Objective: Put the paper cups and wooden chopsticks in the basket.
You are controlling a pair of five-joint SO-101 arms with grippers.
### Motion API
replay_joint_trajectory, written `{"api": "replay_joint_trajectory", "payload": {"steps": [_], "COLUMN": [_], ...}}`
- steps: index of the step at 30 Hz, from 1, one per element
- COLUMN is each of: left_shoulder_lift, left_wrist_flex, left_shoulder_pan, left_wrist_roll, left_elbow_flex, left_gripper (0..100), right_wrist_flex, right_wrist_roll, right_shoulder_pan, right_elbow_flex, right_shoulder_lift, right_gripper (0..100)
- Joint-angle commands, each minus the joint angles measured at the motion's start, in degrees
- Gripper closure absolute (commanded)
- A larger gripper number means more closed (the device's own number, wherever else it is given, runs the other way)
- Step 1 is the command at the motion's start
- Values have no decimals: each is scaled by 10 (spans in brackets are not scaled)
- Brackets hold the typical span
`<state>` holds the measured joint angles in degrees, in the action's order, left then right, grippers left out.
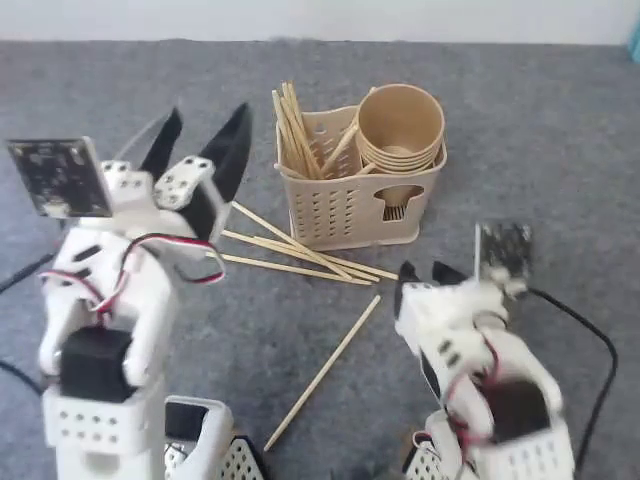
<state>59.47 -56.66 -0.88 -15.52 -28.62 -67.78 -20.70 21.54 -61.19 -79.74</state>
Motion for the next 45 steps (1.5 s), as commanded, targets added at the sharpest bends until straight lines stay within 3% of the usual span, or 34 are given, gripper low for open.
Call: {"api": "replay_joint_trajectory", "payload": {"steps": [1,7,18,29,34,38,45], "left_shoulder_lift": [-3,-24,-127,-248,-270,-283,-304], "left_wrist_flex": [-104,-131,4,84,95,95,105], "left_shoulder_pan": [-47,-105,-132,-133,-133,-132,-132], "left_wrist_roll": [3,2,2,2,-22,-25,-25], "left_elbow_flex": [33,-70,-235,-243,-243,-243,-244], "left_gripper": [761,761,761,762,763,763,763], "right_wrist_flex": [44,124,271,302,303,293,191], "right_wrist_roll": [-48,-117,-181,-181,-177,-176,-131], "right_shoulder_pan": [22,73,86,84,84,84,57], "right_elbow_flex": [18,26,27,25,25,23,59], "right_shoulder_lift": [146,321,569,587,588,588,547], "right_gripper": [854,854,854,856,998,981,992]}}
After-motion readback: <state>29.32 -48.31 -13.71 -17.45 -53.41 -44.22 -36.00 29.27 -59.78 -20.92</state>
